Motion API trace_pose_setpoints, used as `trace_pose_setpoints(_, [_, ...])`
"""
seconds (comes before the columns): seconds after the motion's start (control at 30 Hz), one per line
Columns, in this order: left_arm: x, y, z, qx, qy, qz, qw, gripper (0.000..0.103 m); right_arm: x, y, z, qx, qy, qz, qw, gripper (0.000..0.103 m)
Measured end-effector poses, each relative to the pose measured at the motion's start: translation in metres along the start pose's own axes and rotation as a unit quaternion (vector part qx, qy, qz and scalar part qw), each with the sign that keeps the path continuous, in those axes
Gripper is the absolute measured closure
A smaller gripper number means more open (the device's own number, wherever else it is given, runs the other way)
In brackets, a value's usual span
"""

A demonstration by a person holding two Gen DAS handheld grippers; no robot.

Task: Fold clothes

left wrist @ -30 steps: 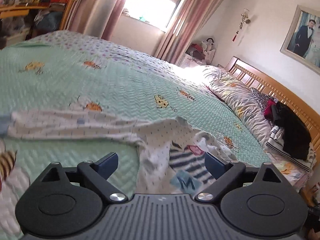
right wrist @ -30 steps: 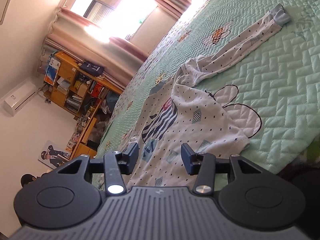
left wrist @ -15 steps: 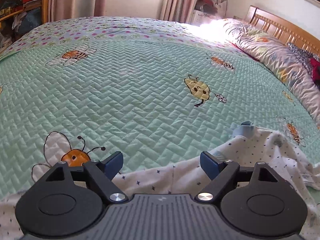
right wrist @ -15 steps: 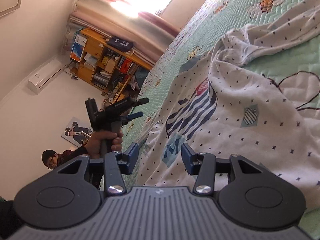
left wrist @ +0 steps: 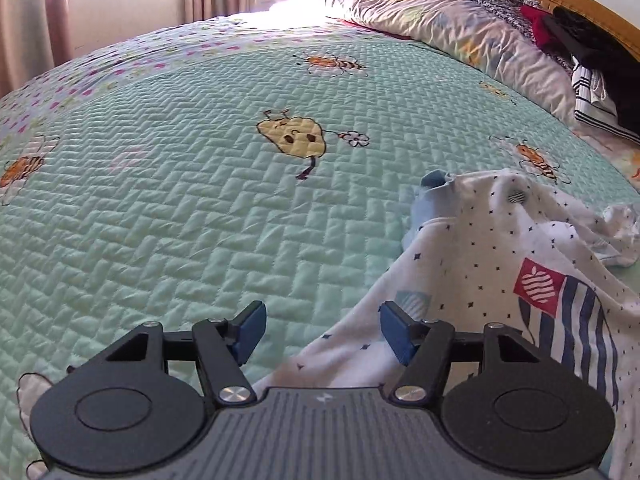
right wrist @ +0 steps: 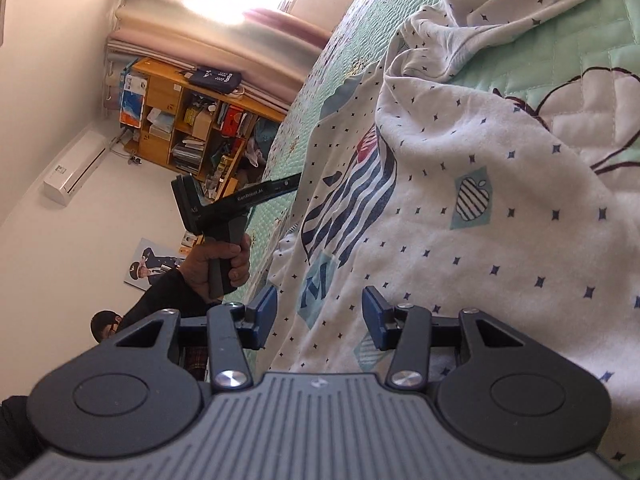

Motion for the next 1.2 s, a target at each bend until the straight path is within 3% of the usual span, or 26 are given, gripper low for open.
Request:
trace_pose_setpoints(0.1, [-0.004,-0.02,0.001,0.005,-0.017,0.021,0.9996,0.04,0.001,-0.001,0.0,0.002,0.002,-0.001,1.0,0.054])
trace_pose_setpoints(0.27, [0.01,-0.067,0.0,0.029,-0.019,0.103,0.9941,0.037,0.002,-0.002,0.001,0.002,0.003,0.004,1.0,0.054])
trace_pose_setpoints(0.33, [0.01,-0.072,0.0,0.02,-0.022,0.124,0.9918,0.036,0.003,-0.001,0.0,0.002,0.003,0.003,1.0,0.054])
trace_pose_setpoints(0.43, [-0.01,-0.045,-0.012,-0.003,-0.063,0.076,0.9951,0.036,0.003,-0.001,-0.002,0.002,0.003,0.003,1.0,0.054])
trace_pose_setpoints(0.53, [-0.032,-0.009,-0.02,0.013,-0.095,-0.008,0.9953,0.032,0.003,-0.002,-0.004,0.0,0.003,0.006,1.0,0.054])
trace_pose_setpoints(0.63, [-0.039,0.005,-0.004,0.024,-0.067,-0.038,0.9967,0.032,0.004,-0.003,-0.004,-0.001,0.003,0.01,1.0,0.054])
trace_pose_setpoints(0.8, [-0.024,-0.002,0.005,-0.005,-0.044,-0.032,0.9985,0.033,-0.005,0.019,-0.013,-0.032,-0.007,-0.006,0.999,0.052])
trace_pose_setpoints(0.87, [-0.011,-0.01,-0.01,-0.027,-0.059,-0.034,0.9973,0.033,-0.028,0.05,-0.014,-0.044,-0.011,-0.072,0.996,0.052])
trace_pose_setpoints(1.0, [0.021,-0.028,-0.059,-0.072,-0.122,-0.098,0.985,0.026,-0.108,0.099,0.023,-0.004,0.006,-0.183,0.983,0.052])
trace_pose_setpoints(1.13, [0.048,-0.053,-0.093,-0.078,-0.18,-0.125,0.9726,0.005,-0.171,0.12,0.105,0.011,0.103,-0.244,0.964,0.055])
trace_pose_setpoints(1.2, [0.058,-0.064,-0.105,-0.079,-0.203,-0.128,0.9676,0.005,-0.192,0.116,0.148,0.044,0.149,-0.258,0.953,0.063])
Point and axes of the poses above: each gripper's, at about its wrist camera, not at the fingertips, and z roughly the way its jaws point, y to its left, x to its underside, the point moved 9 cm from there along z, roughly the way its jaws point, and after that the axes turned 4 degrees about z, right-handed, at the moved point
